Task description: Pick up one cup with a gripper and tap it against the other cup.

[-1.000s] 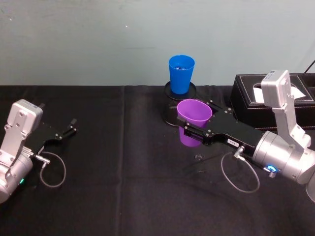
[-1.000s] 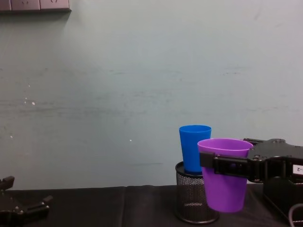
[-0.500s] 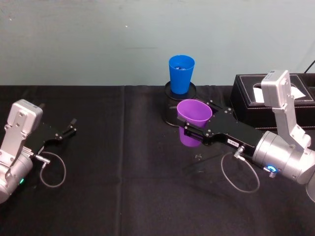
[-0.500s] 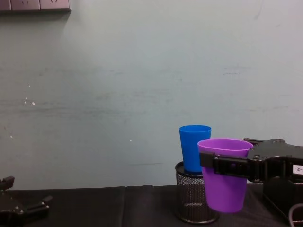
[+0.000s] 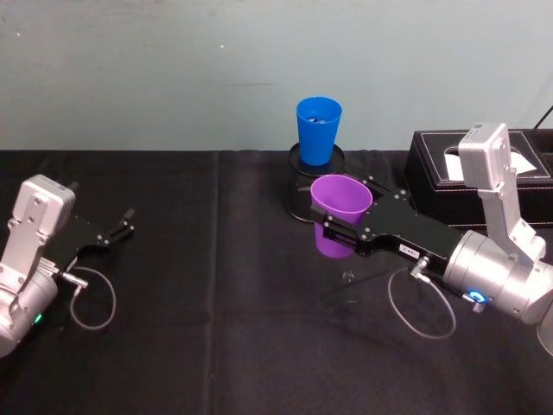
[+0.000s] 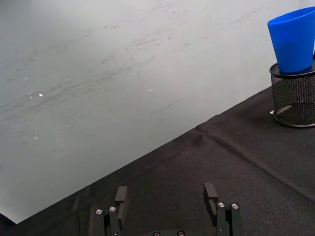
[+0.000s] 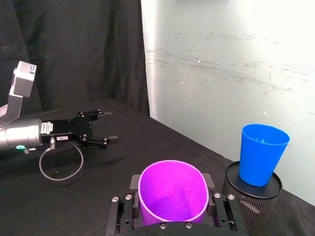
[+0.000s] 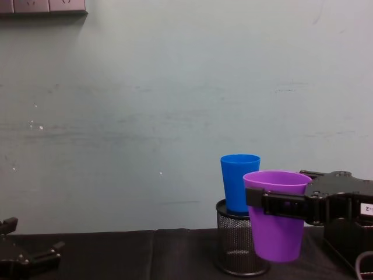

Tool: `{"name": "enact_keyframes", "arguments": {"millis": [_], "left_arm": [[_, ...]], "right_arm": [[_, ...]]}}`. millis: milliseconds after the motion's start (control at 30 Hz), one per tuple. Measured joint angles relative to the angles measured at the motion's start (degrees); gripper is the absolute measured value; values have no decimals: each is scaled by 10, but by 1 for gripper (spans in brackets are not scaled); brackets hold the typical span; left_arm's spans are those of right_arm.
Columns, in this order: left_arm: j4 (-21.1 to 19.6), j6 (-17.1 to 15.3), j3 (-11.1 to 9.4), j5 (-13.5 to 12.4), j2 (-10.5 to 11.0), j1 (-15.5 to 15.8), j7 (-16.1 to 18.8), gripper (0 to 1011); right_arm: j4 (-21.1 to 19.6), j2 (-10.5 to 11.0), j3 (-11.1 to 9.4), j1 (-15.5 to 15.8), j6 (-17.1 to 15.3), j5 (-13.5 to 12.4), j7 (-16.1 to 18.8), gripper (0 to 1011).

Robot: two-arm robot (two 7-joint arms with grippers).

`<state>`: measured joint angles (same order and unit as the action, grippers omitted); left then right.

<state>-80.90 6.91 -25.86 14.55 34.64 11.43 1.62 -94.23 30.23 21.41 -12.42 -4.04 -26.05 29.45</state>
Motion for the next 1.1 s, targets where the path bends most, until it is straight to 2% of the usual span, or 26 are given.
{"name": "enact_keyframes", "arguments": {"millis": [800,933,1100], "left_arm": [[0,0,0,0,0,0,0,1000],[0,0,0,0,0,0,0,1000],[0,0,0,0,0,0,0,1000]], "right_arm": [[1,-1,4,-4,-1,0,0,735],[8,-9,11,-15,-6,1,-7,734],[48,-35,18,-41,-10,2,-25,735]]}}
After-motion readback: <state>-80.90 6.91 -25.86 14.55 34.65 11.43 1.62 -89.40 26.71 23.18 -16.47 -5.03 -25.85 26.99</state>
